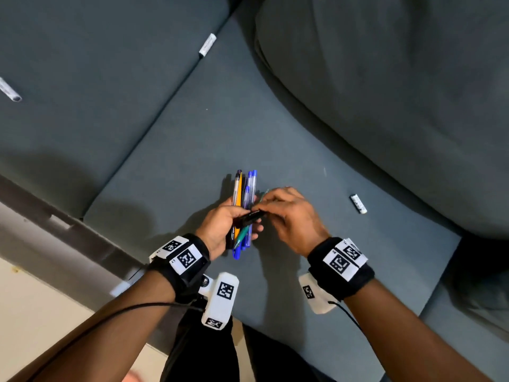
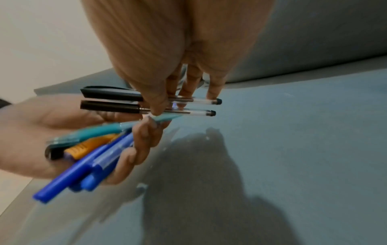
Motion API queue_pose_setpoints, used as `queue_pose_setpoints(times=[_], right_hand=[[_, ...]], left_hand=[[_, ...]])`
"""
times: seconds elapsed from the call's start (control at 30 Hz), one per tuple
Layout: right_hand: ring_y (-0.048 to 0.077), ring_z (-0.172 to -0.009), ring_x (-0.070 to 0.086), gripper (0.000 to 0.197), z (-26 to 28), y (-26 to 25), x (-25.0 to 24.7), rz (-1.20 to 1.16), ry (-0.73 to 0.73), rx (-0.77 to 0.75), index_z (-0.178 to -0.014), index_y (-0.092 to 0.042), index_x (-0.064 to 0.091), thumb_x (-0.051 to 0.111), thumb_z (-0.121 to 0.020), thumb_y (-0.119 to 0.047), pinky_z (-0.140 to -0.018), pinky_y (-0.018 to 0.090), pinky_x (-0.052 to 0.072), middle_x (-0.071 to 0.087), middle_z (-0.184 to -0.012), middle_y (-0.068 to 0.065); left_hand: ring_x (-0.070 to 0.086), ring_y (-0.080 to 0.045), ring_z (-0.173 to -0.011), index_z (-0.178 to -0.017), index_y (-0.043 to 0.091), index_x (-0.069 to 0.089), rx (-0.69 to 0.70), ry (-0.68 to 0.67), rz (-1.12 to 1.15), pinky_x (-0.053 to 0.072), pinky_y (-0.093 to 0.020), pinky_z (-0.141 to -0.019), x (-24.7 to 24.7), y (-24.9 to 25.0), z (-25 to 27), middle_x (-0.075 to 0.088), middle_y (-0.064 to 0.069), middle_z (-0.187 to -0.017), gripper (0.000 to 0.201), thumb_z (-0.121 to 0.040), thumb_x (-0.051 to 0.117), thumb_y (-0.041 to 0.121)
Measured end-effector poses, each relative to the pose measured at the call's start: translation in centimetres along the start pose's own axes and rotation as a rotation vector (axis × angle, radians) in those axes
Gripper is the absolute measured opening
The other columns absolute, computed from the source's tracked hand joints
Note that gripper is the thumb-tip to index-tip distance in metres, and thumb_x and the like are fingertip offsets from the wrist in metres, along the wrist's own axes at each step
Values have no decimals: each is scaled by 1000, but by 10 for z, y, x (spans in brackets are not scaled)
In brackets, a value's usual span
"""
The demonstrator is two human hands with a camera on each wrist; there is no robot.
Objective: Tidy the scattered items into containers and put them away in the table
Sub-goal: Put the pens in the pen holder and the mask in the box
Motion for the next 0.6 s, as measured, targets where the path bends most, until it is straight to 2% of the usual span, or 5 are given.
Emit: queue_pose_setpoints(times=[0.13,0.33,0.43,0.53,0.6], right_hand=[[31,-102,60,32,20,4,5,118,-3,-91,-101,-21,77,50,-85,-15,-97,48,46,67,-100,5],[39,-124,52,32,73,6,5,73,47,-66,-112,-9,72,62,-83,-4,-105,47,44,61,-122,19],[40,-137,39,54,111,17,0,69,61,34,-129,-6,61,39,-81,2,-112,51,36,49,-141,21],[36,-134,46,50,158,31,-19,22,166,139,-127,-7,64,35,-86,-6,-112,43,38,53,-139,18],[33,-127,54,42,189,38,-36,0,269,172,-117,-8,70,41,-87,-9,-112,35,38,61,-131,16]], left_hand=[[70,-28,-64,-114,7,60,-124,-57,22,57,-34,-62,13,-18,-4,69,-14,-79,34,-88,39,5],[64,-20,-63,-111,11,63,-149,-115,-85,52,-35,-66,55,-47,-4,70,-7,-79,33,-89,38,10],[65,-21,-79,-122,8,62,-164,-137,-78,51,-33,-69,82,-67,-4,69,-11,-101,39,-91,38,14],[67,-21,-79,-123,9,61,-174,-196,-128,50,-37,-75,122,-97,4,70,-10,-96,37,-91,40,12],[67,-17,-70,-119,11,61,-155,-226,-201,52,-36,-68,144,-117,11,71,-7,-85,34,-92,43,7]])
Point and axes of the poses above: each hand's wrist, its own z-axis away from the middle knuckle, its own x-axis out of the palm, y = z × x, the point moved 9 cm from there along -z, towards the middle knuckle
